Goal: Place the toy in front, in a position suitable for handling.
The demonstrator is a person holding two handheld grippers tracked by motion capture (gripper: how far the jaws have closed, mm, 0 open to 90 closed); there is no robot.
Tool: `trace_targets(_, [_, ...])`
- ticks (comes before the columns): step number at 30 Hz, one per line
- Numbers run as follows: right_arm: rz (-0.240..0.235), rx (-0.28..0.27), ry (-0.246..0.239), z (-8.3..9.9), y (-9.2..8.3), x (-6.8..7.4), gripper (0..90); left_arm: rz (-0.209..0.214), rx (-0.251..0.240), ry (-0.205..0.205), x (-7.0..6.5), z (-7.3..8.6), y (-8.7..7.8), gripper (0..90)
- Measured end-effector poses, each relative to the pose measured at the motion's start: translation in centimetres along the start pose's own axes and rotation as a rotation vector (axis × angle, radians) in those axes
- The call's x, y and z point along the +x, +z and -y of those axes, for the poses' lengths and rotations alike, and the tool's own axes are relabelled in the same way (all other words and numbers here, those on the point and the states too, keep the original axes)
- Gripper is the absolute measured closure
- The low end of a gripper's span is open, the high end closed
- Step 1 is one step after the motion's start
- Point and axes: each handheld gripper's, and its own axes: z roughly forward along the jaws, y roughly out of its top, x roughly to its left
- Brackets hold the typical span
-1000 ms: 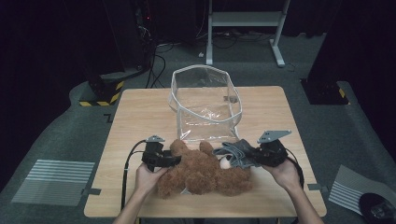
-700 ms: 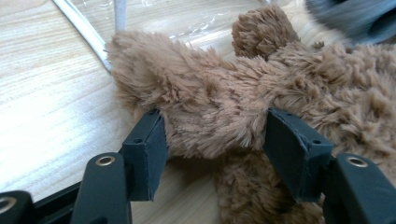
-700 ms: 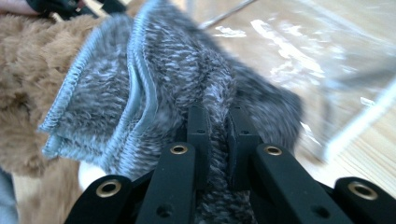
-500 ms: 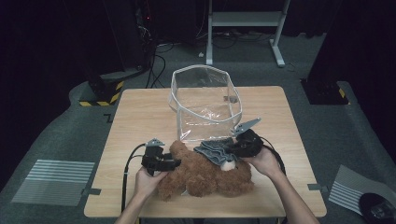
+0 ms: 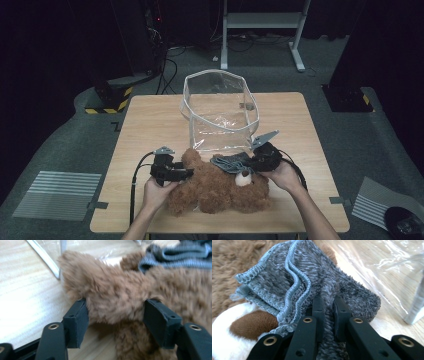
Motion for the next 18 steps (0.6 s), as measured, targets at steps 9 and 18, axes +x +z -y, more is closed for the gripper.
trace_targets(9, [-0.033,-0.080,-0.014,-0.6,-0.4,0.2,82.1,0.003,-0.006,0.005,-0.7,-0.4,0.5,35.0])
trace_targets(18, [-0.101,0.032,-0.026,-1.0,2.6,0.0,82.1,-0.008,0.012,0.025,-1.0,-0.2,0.5,35.7])
